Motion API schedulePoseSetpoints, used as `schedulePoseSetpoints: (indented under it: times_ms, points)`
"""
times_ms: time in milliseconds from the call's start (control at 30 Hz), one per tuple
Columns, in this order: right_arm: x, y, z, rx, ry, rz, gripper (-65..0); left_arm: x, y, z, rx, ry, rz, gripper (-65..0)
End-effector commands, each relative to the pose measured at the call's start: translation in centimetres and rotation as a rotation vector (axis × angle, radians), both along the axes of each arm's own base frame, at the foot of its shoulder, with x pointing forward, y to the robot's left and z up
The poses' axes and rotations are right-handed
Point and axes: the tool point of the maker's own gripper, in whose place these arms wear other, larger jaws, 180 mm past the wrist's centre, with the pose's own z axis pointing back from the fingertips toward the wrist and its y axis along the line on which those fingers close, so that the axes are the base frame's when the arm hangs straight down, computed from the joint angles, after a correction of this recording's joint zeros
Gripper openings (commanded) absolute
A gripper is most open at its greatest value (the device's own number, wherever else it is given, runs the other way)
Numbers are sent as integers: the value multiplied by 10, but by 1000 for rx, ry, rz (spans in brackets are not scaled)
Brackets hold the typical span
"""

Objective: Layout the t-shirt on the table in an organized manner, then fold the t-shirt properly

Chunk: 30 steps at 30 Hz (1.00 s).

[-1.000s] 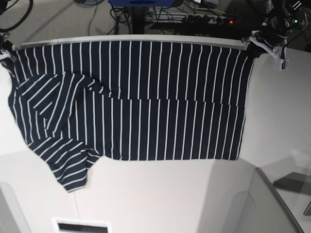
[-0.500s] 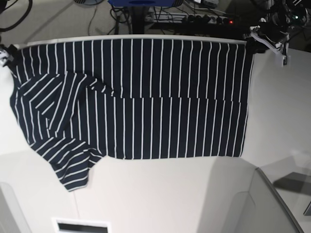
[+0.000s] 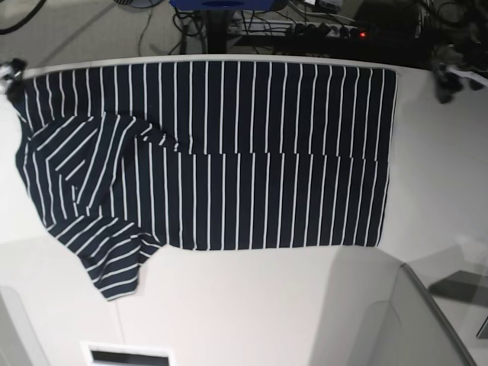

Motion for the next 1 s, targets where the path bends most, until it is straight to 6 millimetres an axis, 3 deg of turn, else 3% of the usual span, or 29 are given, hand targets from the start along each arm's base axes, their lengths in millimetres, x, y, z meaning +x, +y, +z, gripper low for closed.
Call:
schedulePoseSetpoints:
  times_ms: [0, 67, 133, 200, 233, 333, 467, 767, 967]
  points:
    - [13, 17, 5, 13, -28, 62, -167, 2, 7, 12, 27, -27, -3, -84]
    - [16, 54, -9, 78, 19, 145, -252, 2, 10, 17, 43, -26, -10, -168]
    - [22, 91, -21, 149, 32, 214, -407, 2, 10, 17, 43, -26, -12, -354]
    - [28, 121, -30, 210, 39, 267, -587, 2, 9, 17, 41, -26, -12, -624]
    - [32, 131, -33, 233, 39, 286, -650, 2, 9, 17, 41, -24, -12, -650]
    - [37, 155, -46, 294, 59, 329, -618, 1, 8, 16, 40, -21, -12, -650]
    - [40, 170, -58, 349, 82, 344, -647, 0, 10, 16, 43, -20, -8, -650]
    - [62, 173, -69, 401, 80, 329, -645, 0, 9, 15, 41, -19, -12, -650]
    - [84, 166, -70, 407, 68, 330, -645, -1, 9, 14, 39, -16, -8, -650]
